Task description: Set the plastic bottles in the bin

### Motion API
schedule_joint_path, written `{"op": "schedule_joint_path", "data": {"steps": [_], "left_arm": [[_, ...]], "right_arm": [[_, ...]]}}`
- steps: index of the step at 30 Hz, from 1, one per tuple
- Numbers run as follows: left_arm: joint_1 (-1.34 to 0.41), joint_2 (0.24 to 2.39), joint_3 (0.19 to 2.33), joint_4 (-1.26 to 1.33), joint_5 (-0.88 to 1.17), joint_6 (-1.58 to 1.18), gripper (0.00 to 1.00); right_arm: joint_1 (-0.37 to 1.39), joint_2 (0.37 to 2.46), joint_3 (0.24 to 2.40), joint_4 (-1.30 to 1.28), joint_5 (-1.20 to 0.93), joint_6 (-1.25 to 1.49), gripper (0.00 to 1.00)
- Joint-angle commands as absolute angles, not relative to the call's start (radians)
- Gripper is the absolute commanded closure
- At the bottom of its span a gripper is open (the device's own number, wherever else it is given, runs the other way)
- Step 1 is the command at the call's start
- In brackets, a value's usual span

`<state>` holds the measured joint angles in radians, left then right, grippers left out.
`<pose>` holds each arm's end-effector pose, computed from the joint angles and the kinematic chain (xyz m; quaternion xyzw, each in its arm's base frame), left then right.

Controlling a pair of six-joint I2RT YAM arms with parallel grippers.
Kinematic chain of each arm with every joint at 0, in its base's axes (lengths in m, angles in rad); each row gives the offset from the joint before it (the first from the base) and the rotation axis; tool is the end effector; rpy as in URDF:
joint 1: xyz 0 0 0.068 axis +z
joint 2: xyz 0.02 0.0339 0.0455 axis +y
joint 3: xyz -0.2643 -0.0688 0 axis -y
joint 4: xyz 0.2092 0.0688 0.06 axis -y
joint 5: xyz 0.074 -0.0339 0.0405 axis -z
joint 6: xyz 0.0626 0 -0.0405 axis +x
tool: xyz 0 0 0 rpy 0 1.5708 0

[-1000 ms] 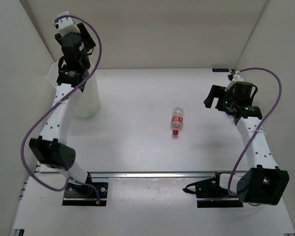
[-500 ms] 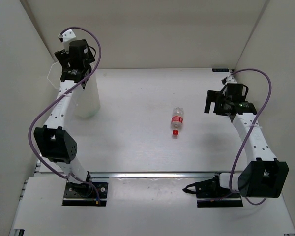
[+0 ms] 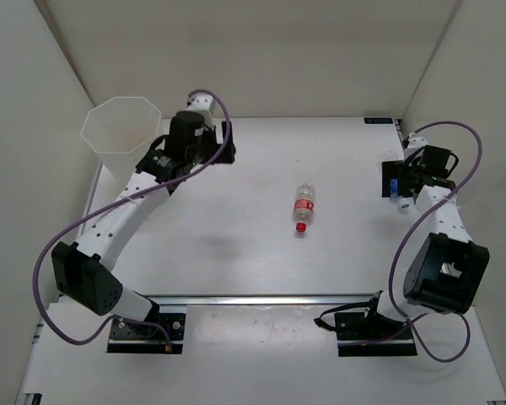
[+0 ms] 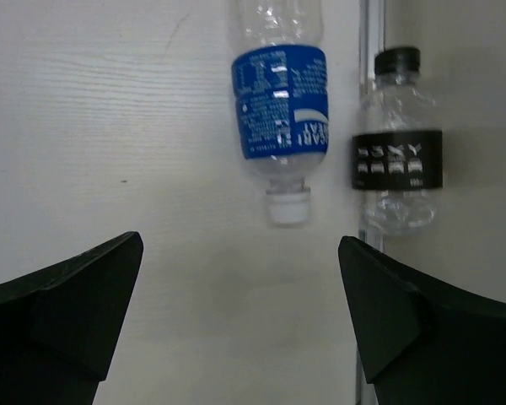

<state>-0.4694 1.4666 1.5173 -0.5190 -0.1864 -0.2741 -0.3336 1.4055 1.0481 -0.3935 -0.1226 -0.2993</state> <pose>0.2900 -0.1341 0.3857 0.0342 0.8489 -0.1156 0.5147 0.2794 -0.0887 0.2643 -0.0087 0.9157 -0.0704 0.3955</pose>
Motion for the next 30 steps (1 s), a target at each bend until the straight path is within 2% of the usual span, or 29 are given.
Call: {"op": "schedule_joint_path", "data": {"steps": [1,6,13,19,21,22,23,25,26,30], "left_arm": [[-0.436,1.422,1.346,-0.534,0.042,-0.353,0.01],[-0.38,1.347,1.183,-0.501,0.118,-0.422,0.01],[-0.356,1.327,1.126,-0.528,0.107,-0.437,0.01],[-0.368,1.358,1.144,-0.542,0.091,-0.451,0.01],[-0.368,1.362,1.144,-0.549,0.086,-0.449,0.02],[-0.361,1.365,1.152,-0.548,0.083,-0.452,0.02],[-0.365,1.364,1.16,-0.552,0.089,-0.453,0.01],[-0.365,1.358,1.167,-0.548,0.092,-0.451,0.01],[-0.365,1.361,1.176,-0.548,0.084,-0.448,0.02],[-0.38,1.353,1.216,-0.513,0.118,-0.453,0.01]], "right_arm": [[-0.308,1.466,1.055,-0.21,-0.204,-0.489,0.02],[-0.313,1.633,1.146,-0.155,-0.148,-0.546,0.01],[-0.299,1.847,1.261,-0.156,-0.069,-0.623,0.01],[-0.278,1.87,1.23,-0.13,-0.084,-0.592,0.09],[-0.281,1.858,1.21,-0.123,-0.087,-0.574,0.2],[-0.276,1.846,1.195,-0.117,-0.097,-0.557,0.38],[-0.278,1.832,1.18,-0.117,-0.112,-0.548,0.48],[-0.276,1.812,1.151,-0.106,-0.114,-0.526,0.55],[-0.272,1.786,1.149,-0.113,-0.129,-0.508,0.61],[-0.259,1.671,1.123,-0.135,-0.169,-0.439,0.65]]}}
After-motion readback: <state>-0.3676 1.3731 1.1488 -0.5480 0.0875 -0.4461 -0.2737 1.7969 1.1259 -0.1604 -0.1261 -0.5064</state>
